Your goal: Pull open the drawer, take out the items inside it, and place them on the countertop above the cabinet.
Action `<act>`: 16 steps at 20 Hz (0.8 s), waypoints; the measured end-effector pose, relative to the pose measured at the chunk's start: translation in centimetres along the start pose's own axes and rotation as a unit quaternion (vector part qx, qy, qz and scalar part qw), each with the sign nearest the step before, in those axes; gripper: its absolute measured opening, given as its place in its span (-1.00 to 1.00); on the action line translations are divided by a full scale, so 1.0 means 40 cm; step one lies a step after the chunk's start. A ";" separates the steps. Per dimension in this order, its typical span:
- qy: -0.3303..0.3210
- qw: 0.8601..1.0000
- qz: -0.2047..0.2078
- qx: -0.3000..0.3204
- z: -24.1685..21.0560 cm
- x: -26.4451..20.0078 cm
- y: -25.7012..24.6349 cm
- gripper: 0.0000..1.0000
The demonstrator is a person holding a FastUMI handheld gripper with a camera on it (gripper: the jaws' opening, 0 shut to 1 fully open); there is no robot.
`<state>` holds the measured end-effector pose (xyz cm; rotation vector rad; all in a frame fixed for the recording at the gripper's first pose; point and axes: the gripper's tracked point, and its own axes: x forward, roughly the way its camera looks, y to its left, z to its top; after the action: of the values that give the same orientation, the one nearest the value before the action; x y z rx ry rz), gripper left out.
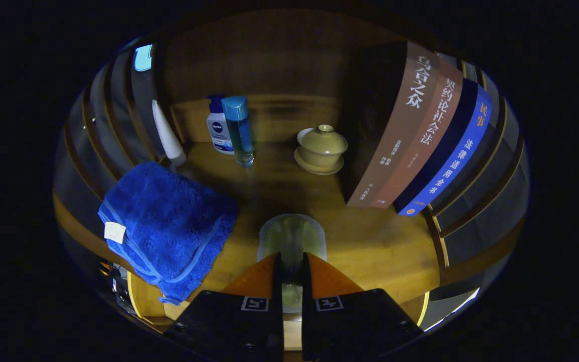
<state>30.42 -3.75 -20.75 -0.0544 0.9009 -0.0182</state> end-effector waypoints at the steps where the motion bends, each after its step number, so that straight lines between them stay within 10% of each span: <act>1: 0.003 1.000 -0.001 -0.001 0.002 -0.002 0.004 -0.63; 5: 0.001 1.000 -0.002 -0.008 -0.001 0.013 0.007 -0.49; 10: -0.050 0.999 0.004 -0.014 0.011 -0.026 0.018 0.98; 16: -0.219 0.974 0.051 -0.032 0.050 -0.218 0.067 0.99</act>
<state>26.55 -0.67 -12.85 -0.0678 0.4609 0.1150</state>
